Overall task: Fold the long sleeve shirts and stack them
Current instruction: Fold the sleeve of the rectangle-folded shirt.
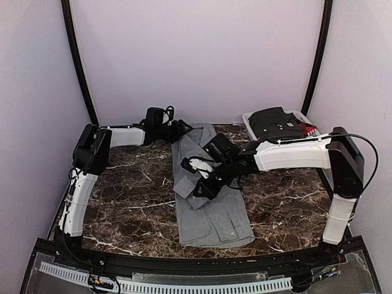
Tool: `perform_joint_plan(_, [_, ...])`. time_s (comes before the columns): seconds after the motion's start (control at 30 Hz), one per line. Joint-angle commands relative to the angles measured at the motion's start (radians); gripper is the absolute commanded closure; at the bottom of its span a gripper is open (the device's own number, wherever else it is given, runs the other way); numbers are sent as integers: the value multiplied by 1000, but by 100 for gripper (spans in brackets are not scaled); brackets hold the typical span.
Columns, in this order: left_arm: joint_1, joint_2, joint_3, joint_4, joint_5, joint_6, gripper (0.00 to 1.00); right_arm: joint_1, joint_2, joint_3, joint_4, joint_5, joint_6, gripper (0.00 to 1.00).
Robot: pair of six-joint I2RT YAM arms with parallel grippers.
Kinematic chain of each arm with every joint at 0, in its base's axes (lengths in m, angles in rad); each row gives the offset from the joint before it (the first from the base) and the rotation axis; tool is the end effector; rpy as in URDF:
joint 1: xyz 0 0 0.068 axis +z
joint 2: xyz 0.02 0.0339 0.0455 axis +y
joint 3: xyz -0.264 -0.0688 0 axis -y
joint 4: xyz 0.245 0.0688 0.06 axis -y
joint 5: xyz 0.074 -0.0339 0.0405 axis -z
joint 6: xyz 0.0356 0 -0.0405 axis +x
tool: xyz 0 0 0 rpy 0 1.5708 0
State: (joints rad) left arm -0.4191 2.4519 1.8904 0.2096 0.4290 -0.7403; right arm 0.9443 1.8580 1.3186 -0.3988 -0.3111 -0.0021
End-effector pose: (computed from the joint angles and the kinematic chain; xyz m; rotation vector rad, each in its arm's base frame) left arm 0.5081 -0.2426 0.1652 -0.0201 2.0768 -1.1594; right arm 0.2255 0.3301 0.2053 -1.3111 2.2663 0.7538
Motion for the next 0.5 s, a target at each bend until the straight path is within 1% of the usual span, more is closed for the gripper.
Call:
perform_joint_plan(0.0, [5,73,116,90,107,-83,33,13,24,43,-9,14,-3,96])
perform_joint_plan(0.07, [6,139,181,69,116,-99,34,16,30,43,-18,13,-7,95])
perform_joint_plan(0.17, [7,186,256,42,123,-121,34,22,46,43,-45,16,-21,95])
perform_joint_plan(0.23, [9,204,267,40,125,-129,35,29,57,41,-59,19,-29,91])
perform_joint_plan(0.4, [15,204,268,20,104,-121,35,42,68,20,-78,30,-32,86])
perform_joint_plan(0.47, [16,203,268,18,102,-119,35,42,68,13,-89,41,-30,82])
